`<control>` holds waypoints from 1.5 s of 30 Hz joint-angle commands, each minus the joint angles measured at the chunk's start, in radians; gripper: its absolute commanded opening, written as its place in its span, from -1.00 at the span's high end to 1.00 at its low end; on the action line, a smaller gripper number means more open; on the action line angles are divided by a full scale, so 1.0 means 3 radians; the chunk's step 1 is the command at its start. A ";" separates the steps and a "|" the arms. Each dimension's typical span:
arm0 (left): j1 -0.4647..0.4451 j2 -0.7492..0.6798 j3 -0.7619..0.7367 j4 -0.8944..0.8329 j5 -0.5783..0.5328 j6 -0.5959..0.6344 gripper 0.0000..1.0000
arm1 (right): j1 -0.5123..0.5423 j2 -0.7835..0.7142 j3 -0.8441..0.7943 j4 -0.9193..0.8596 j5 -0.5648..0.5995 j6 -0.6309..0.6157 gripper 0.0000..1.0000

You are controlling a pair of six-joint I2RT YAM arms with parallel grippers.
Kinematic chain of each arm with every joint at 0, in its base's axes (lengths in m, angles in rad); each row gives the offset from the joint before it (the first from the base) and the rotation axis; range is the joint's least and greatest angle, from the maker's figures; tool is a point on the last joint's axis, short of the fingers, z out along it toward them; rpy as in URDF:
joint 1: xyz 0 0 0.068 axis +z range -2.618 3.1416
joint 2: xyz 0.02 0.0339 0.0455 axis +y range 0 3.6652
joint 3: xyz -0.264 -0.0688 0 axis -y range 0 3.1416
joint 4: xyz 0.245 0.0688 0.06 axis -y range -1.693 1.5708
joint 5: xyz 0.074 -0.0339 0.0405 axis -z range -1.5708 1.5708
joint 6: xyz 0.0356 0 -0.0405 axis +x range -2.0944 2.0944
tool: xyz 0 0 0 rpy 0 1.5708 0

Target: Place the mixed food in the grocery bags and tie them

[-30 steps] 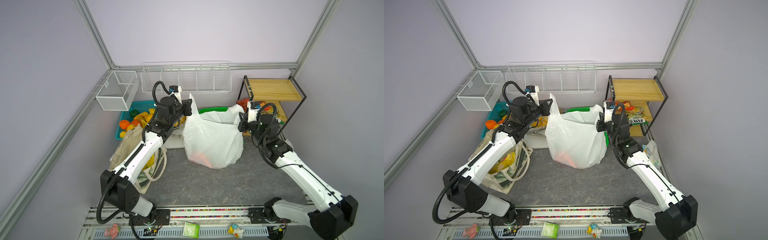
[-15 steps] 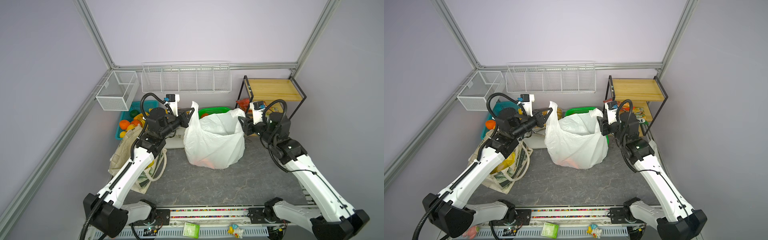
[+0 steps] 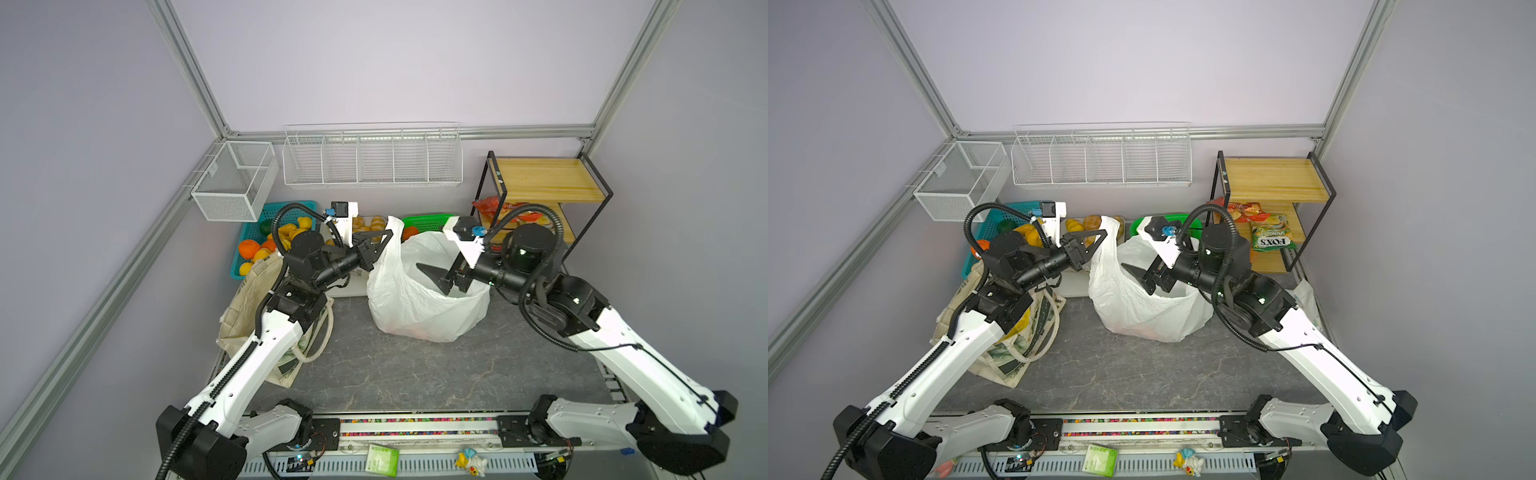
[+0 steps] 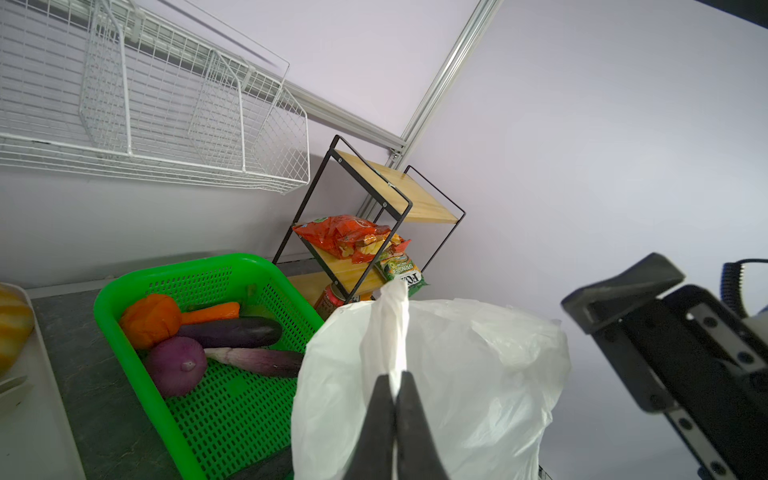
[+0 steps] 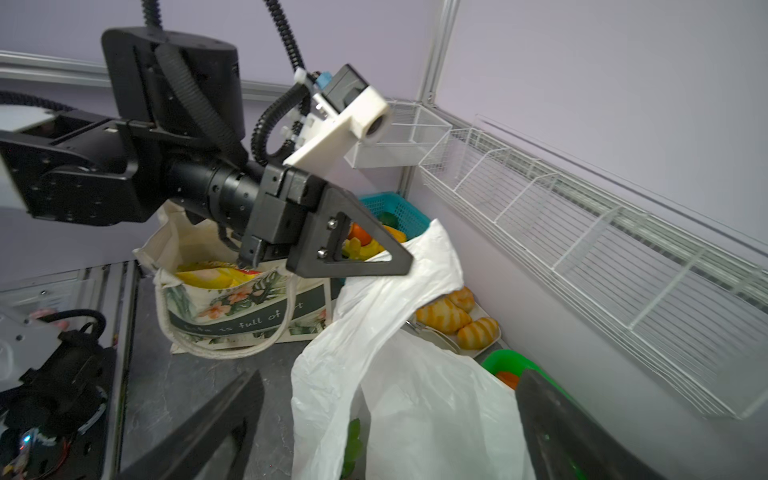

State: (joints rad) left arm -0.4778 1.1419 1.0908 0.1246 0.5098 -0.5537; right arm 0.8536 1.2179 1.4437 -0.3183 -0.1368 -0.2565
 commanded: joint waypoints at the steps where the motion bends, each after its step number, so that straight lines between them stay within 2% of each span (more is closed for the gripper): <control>1: -0.0008 -0.0093 -0.0074 0.0218 0.0060 -0.0259 1.00 | 0.0120 0.0107 -0.0216 0.0371 -0.0168 -0.0088 -0.91; 6: -0.0010 -0.0150 -0.0147 0.0361 0.0058 -0.0546 1.00 | 0.0064 0.0228 -0.0779 0.1319 -0.0084 0.0159 -0.82; 10: -0.0017 -0.0156 -0.0178 0.0400 0.0123 -0.0696 1.00 | -0.0094 0.0445 -0.1009 0.1975 -0.0221 0.0330 -0.79; 16: -0.0019 -0.0188 -0.0220 0.0421 0.0120 -0.0791 1.00 | -0.0142 0.0814 -0.1096 0.2571 -0.0439 0.0278 -0.80; 18: -0.0020 -0.0186 -0.0224 0.0415 0.0112 -0.0823 1.00 | -0.0173 0.0917 -0.1158 0.2782 -0.0521 0.0305 -0.85; 19: -0.0018 -0.0187 -0.0226 0.0421 0.0098 -0.0838 1.00 | -0.0203 0.0957 -0.1185 0.2851 -0.0588 0.0333 -0.94; 20: -0.0014 -0.0187 -0.0226 0.0423 0.0080 -0.0847 1.00 | -0.0222 0.0976 -0.1208 0.2877 -0.0658 0.0357 -0.89; 25: -0.0010 -0.0194 -0.0219 0.0434 -0.0167 -0.0822 1.00 | -0.0274 0.0919 -0.1473 0.3009 -0.0840 0.0497 0.24; 27: -0.0011 -0.0220 -0.0225 0.0408 -0.0245 -0.0706 1.00 | -0.0277 0.0870 -0.1545 0.2997 -0.0879 0.0527 0.58; 28: -0.0010 -0.0231 -0.0215 0.0351 -0.0269 -0.0610 1.00 | -0.0281 0.0841 -0.1572 0.2992 -0.0891 0.0530 0.69; 32: -0.0020 -0.0218 -0.0117 -0.0036 -0.0266 -0.0164 0.56 | -0.0274 0.0755 -0.1616 0.2899 -0.0917 0.0485 0.79; 37: -0.0098 -0.0071 0.0232 -0.0616 -0.0211 0.0246 0.02 | -0.0278 0.0733 -0.1630 0.2835 -0.0909 0.0410 0.79; 41: -0.0219 0.0084 0.0544 -0.0995 -0.0285 0.0464 -0.17 | -0.0269 0.0744 -0.1635 0.2821 -0.0909 0.0380 0.79; 45: -0.0313 0.0219 0.0754 -0.1148 -0.0337 0.0540 -0.24 | -0.0258 0.0737 -0.1647 0.2815 -0.0904 0.0373 0.79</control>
State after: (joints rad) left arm -0.5579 1.1851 1.2724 -0.1406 0.4301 -0.4515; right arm 0.7738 1.4658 0.9688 0.5323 -0.3904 -0.1204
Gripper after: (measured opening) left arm 0.615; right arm 0.105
